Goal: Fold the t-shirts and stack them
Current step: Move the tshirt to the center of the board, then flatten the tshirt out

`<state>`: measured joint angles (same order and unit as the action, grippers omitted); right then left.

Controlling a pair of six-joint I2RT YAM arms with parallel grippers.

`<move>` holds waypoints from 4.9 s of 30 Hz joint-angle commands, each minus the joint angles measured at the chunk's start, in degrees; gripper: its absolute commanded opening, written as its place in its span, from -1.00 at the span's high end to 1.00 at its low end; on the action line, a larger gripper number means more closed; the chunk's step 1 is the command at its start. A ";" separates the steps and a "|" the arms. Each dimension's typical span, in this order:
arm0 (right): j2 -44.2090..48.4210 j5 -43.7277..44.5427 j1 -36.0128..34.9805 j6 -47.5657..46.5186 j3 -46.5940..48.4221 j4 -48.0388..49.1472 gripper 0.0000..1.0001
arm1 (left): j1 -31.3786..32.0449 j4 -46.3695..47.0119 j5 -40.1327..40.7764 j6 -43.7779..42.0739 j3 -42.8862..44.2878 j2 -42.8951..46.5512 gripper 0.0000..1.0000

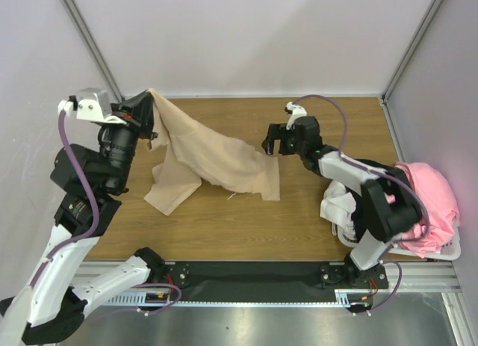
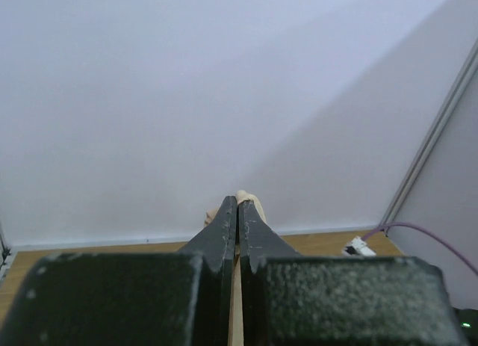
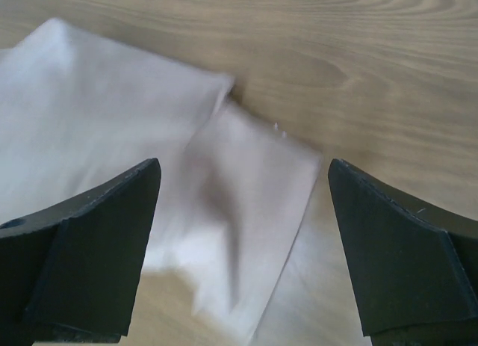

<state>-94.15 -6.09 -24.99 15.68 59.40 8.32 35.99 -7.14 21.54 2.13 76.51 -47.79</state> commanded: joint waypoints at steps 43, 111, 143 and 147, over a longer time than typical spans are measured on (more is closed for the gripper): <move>49.74 27.87 -20.11 11.73 -20.38 -23.92 -0.82 | 7.16 32.17 -14.51 13.67 25.09 -58.19 0.99; 21.02 11.89 0.03 14.64 -6.84 -23.08 -0.96 | -27.02 13.29 -11.34 46.74 -49.79 -21.29 -0.31; 19.88 13.47 0.65 14.73 -5.52 -24.84 -0.96 | -27.55 14.96 -9.32 46.82 -48.83 -29.03 0.57; 19.79 13.38 0.65 14.73 -5.34 -24.75 -0.95 | -27.55 14.08 -8.71 45.16 -47.86 -27.28 0.99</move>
<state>-74.61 6.20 -24.62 30.04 51.66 -16.53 8.84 6.15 11.53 48.12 26.13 -76.58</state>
